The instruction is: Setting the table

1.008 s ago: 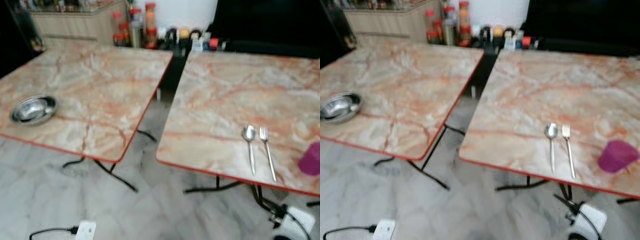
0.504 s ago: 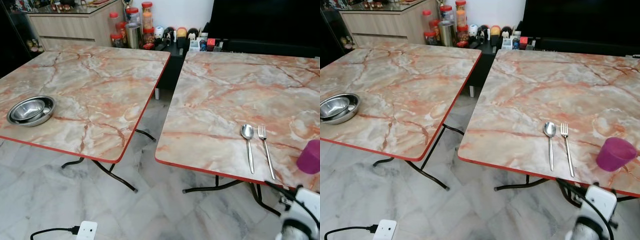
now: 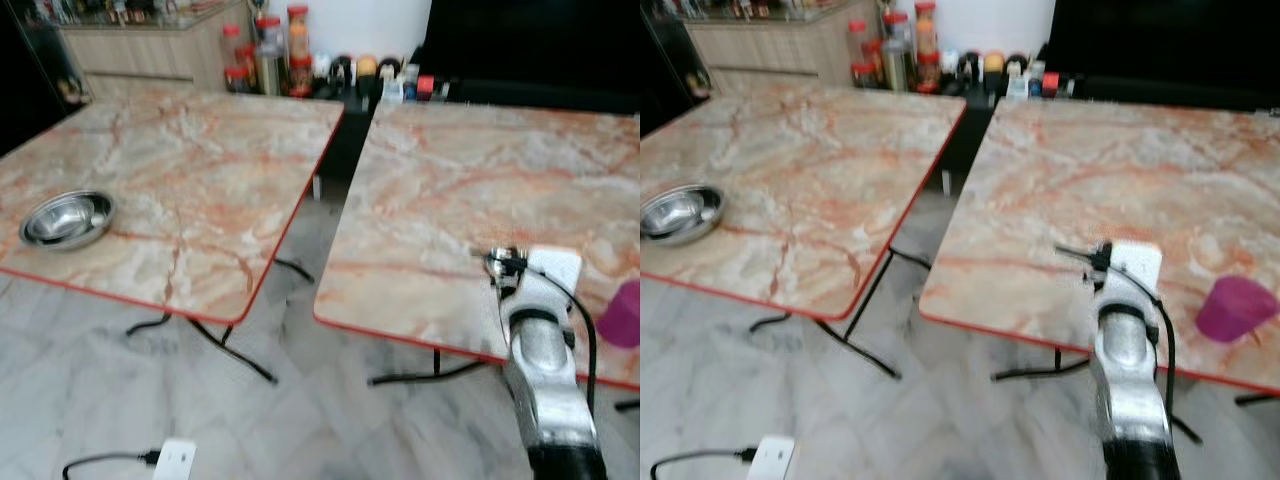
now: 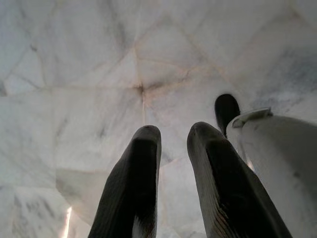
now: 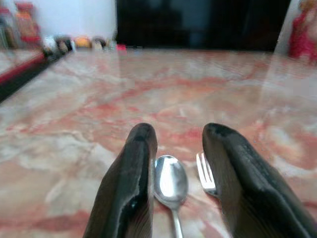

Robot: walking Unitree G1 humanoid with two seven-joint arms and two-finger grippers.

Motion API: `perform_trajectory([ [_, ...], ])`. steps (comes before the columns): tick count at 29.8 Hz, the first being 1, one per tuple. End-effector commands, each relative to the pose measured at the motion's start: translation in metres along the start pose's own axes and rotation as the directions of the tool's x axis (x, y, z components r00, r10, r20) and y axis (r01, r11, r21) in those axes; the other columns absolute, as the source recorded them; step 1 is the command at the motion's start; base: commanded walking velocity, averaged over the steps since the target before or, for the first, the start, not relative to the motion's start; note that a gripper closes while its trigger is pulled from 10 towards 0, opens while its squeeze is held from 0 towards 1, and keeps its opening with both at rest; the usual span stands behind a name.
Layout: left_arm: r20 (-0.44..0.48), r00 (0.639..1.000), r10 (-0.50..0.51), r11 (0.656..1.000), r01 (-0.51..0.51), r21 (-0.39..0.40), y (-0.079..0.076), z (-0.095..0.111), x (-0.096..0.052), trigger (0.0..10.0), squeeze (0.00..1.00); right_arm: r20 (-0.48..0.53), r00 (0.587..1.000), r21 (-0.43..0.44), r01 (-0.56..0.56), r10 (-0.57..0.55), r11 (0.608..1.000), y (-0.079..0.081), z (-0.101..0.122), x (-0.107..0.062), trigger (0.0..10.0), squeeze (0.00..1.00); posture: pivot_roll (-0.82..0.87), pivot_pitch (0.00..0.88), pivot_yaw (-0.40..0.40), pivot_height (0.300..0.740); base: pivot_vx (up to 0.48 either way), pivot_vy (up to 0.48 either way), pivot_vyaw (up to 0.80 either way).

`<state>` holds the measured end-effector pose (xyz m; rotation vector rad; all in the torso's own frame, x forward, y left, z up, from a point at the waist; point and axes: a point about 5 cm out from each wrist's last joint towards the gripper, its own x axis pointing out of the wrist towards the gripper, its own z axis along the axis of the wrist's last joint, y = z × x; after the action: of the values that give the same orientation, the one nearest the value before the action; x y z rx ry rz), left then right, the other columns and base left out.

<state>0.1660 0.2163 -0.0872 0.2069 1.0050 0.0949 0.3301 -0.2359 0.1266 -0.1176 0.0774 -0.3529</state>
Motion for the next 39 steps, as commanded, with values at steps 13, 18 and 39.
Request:
perform_trajectory([
  [13, -0.022, 1.000, 0.007, 1.000, -0.007, -0.009, 0.004, -0.005, -0.001, 10.0, 0.00, -0.278, 0.959, -0.004, -0.057, 0.053, 0.998, 0.016, -0.020, 0.027, 10.0, 0.00, -0.01, 0.000, 0.037, 0.740, 0.000, 0.000, 0.00],
  [18, -0.023, 1.000, 0.009, 1.000, -0.009, -0.018, 0.003, -0.006, -0.001, 10.0, 0.00, -0.291, 0.956, -0.014, -0.029, 0.023, 0.999, 0.012, -0.021, 0.031, 10.0, 0.00, 0.00, 0.000, 0.032, 0.740, 0.000, 0.000, 0.00],
  [39, -0.039, 0.999, 0.006, 1.000, -0.006, -0.008, 0.004, -0.015, -0.003, 10.0, 0.00, -0.352, 0.935, 0.004, 0.043, -0.039, 0.999, -0.007, -0.034, 0.033, 10.0, 0.00, 0.01, 0.000, 0.037, 0.740, 0.000, 0.000, 0.00],
])
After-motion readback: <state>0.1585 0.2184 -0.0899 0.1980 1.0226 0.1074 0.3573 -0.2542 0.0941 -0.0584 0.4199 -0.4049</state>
